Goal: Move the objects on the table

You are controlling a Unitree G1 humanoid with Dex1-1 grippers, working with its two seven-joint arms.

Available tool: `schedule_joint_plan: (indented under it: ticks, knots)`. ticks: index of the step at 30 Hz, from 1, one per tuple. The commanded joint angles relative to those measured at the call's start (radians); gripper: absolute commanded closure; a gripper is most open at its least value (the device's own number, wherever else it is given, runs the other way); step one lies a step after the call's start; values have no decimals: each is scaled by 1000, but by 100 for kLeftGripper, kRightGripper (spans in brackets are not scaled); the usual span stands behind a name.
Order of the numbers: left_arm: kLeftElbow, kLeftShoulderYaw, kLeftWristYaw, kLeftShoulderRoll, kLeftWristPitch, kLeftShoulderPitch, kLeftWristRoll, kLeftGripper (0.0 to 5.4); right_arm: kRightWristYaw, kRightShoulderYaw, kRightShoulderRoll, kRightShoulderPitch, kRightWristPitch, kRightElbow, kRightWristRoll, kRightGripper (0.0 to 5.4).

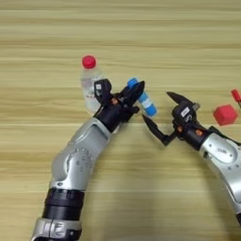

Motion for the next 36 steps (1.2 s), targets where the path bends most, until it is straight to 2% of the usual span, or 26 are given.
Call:
schedule_joint_plan:
  ticks: [1, 9, 13, 16, 19, 21, 24, 30, 33, 36]
  knots:
    - [-35, 29, 3, -36, -6, -31, -27, 408, -13, -4, -9, -28, 4, 46, -31, 0]
    - [-58, 58, 5, -32, 5, -37, -56, 408, -17, -4, -3, -41, 12, 91, -48, 0]
    - [-131, 81, 9, -17, 13, -37, -86, 408, -21, -5, 1, -44, 8, 98, -44, 0]
    - [-204, 95, 19, 2, 21, -31, -108, 408, -47, -36, 14, -56, 1, 100, -24, 0]
    - [-229, 109, 27, 10, 25, -31, -114, 408, -74, -62, 21, -69, -13, 110, -23, 0]
    - [-235, 121, 27, 20, 15, -37, -112, 408, -77, -69, 23, -74, -15, 118, -19, 0]
    - [-258, 135, 26, 42, -26, -48, -74, 408, -73, -67, 29, -71, -18, 123, -19, 0]
    - [-228, 215, 37, 104, -86, -83, -31, 408, -120, -114, 44, -93, -37, 134, -8, 0]
    - [-213, 236, 38, 121, -102, -91, -20, 408, -134, -126, 48, -100, -44, 142, -8, 0]
    - [-206, 281, 41, 161, -116, -97, -15, 408, -143, -137, 54, -107, -45, 156, -2, 0]
